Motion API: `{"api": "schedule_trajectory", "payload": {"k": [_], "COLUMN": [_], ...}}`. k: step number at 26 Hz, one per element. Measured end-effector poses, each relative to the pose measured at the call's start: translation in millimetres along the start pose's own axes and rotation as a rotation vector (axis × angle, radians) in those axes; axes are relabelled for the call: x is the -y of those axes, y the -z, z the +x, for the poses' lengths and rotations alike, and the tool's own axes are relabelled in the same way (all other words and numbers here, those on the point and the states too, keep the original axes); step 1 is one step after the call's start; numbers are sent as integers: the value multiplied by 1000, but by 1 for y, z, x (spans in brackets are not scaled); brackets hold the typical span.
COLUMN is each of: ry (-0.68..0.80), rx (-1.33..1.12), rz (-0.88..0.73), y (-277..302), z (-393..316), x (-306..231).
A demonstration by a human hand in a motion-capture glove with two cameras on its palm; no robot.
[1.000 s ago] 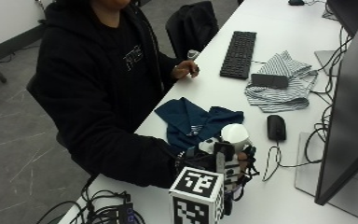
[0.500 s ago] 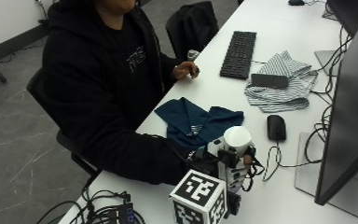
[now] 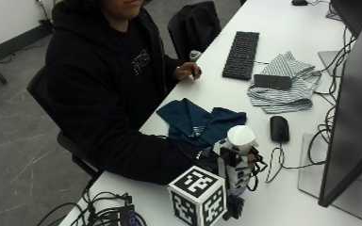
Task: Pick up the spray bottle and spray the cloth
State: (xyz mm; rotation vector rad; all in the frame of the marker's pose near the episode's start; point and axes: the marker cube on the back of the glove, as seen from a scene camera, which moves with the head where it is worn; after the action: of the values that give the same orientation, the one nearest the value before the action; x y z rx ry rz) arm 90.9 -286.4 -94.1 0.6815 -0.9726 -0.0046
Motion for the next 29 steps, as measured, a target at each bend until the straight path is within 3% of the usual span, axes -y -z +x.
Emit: {"api": "schedule_trajectory", "payload": {"k": [6,17,23,29], "ry": [46,20,108,218], "rx": [-2,-17,-96,-437], "rz": [86,13,-134,-437], "y": [-12,0,6,26], "z": [-2,-3,-49,-116], "x": [22,1,3,-26]}}
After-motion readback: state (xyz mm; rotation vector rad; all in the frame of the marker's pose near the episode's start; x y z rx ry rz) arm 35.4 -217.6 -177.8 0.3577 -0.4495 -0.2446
